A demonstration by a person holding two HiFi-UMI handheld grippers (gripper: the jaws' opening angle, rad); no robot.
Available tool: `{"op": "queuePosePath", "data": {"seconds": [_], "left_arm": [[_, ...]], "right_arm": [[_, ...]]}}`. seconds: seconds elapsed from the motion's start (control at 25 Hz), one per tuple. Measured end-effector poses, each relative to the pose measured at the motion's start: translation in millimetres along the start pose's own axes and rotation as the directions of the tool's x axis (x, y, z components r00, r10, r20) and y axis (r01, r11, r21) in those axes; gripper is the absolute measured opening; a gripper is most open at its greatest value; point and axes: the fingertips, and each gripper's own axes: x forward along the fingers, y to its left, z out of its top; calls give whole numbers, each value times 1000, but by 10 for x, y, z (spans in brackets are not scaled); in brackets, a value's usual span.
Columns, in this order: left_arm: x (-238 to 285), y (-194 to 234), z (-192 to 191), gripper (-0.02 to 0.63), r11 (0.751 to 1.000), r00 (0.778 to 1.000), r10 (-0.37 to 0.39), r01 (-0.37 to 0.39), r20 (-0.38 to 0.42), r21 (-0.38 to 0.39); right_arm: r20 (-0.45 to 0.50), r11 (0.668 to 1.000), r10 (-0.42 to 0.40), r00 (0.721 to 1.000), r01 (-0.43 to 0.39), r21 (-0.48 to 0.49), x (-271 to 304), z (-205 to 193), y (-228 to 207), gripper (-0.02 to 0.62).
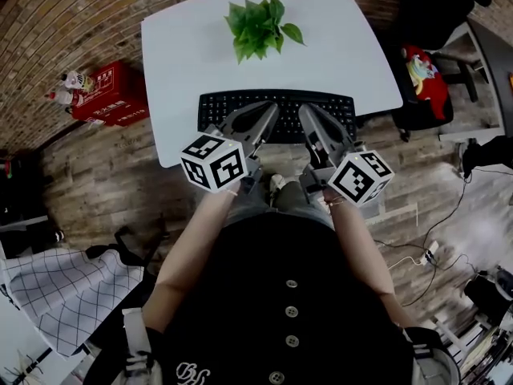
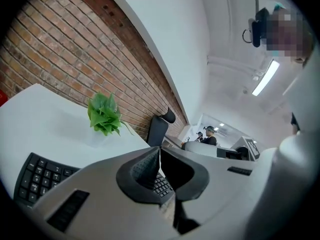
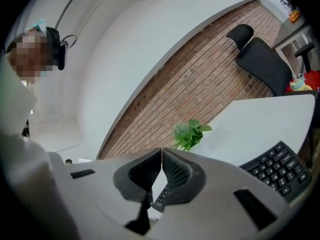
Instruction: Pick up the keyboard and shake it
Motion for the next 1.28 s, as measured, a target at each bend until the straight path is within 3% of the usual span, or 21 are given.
{"op": "queuePosePath", "data": {"seconds": [0.32, 0.6, 1.28], "left_arm": [[-11, 1, 15, 20, 1000, 1000, -7, 7, 12, 2], [-9, 88, -6, 20, 998, 1000, 2, -1, 17, -64], [62, 188, -104, 18, 997, 996, 73, -75, -52, -25]], "right_arm": [[-20, 1000, -2, 1000, 2, -13, 34, -42, -9, 26], [-46, 1000, 3, 999, -4, -22, 63, -83, -18, 26], [-120, 996, -61, 991, 53, -69, 70, -192, -156, 26]]}}
